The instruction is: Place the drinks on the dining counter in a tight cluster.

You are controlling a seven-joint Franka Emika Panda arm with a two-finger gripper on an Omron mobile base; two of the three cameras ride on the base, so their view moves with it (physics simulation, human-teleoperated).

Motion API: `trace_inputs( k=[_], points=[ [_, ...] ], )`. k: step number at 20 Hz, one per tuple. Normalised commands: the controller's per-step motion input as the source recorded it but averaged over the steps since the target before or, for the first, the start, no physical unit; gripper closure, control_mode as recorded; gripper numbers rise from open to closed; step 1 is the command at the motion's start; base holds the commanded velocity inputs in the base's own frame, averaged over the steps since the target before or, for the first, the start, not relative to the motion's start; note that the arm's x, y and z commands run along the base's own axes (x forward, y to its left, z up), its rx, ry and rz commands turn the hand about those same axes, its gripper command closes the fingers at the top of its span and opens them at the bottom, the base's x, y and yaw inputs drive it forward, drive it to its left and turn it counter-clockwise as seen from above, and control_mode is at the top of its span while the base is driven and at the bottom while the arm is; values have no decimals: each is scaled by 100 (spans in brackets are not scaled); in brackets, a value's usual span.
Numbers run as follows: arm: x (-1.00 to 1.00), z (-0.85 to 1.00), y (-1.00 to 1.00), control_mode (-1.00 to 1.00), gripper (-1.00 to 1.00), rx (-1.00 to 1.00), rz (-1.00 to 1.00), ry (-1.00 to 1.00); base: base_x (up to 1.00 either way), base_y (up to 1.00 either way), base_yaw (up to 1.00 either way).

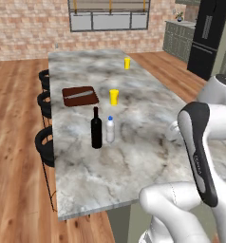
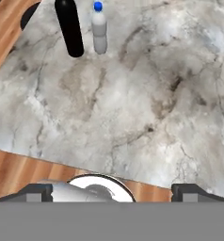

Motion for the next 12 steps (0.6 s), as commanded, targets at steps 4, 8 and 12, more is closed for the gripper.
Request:
trace_inputs(
  k=[4,8,12],
  points=[
    [-70,28,0,-100,-100,0,0,-11,0,0,0],
    [-49,64,0,-100,-100,-6,0,-2,0,0,0],
    [-11,31,2,-100,-100,-7,0,1,0,0,0]
  ],
)
